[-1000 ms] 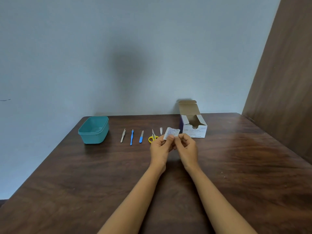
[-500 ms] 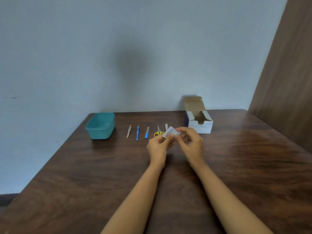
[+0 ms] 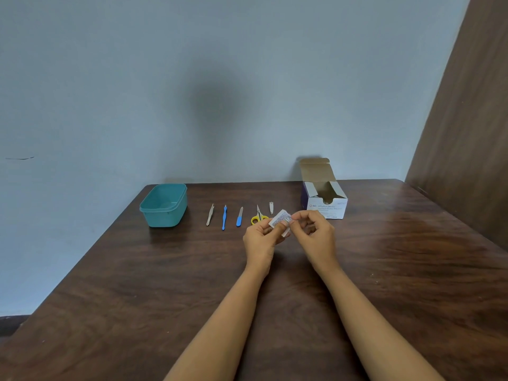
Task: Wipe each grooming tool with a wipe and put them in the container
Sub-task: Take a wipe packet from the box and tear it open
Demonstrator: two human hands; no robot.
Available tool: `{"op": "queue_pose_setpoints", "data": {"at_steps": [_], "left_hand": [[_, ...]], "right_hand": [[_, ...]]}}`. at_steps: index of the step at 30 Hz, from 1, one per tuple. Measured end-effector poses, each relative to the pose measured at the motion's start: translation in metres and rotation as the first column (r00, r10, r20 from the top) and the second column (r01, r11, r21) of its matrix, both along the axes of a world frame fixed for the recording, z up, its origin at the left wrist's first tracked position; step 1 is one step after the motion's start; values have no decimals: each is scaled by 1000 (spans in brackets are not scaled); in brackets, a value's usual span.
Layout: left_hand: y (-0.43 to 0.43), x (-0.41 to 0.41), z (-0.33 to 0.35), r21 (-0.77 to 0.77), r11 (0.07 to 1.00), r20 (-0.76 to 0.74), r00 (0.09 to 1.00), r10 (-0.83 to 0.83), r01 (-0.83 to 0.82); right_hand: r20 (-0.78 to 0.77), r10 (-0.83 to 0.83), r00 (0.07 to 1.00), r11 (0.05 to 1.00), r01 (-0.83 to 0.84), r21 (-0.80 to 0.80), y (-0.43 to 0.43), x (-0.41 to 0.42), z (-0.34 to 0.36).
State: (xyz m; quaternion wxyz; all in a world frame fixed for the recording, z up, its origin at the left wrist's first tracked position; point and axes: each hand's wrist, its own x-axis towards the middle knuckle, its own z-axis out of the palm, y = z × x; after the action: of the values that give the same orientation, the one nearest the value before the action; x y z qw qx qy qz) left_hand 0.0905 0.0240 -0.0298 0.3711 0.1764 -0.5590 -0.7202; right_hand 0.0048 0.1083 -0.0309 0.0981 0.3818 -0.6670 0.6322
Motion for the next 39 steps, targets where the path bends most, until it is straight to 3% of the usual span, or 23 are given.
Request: {"op": "queue_pose_setpoints", "data": {"at_steps": [7, 12, 17, 25, 32, 39], "left_hand": [[-2, -3, -3, -44, 996, 57, 996, -71, 73], [-1, -6, -7, -129, 988, 121, 991, -65, 80], [-3, -6, -7, -120, 990, 115, 991, -63, 77], [-3, -4, -6, -245, 969, 176, 984, 7, 37], [0, -4, -3, -292, 956, 184, 982, 46, 10], [8, -6, 1, -544, 838, 239, 950, 203, -42]], "right_hand": [[256, 106, 961, 991, -124, 58, 2, -8, -1], [246, 169, 954, 978, -194, 81, 4, -12, -3], [264, 175, 948, 976, -203, 84, 5, -19, -6], [356, 295, 887, 916, -368, 158, 10, -24, -6], [440, 328, 836, 919, -390, 57, 11, -19, 0], [565, 311, 765, 937, -346, -47, 11, -19, 6]]}}
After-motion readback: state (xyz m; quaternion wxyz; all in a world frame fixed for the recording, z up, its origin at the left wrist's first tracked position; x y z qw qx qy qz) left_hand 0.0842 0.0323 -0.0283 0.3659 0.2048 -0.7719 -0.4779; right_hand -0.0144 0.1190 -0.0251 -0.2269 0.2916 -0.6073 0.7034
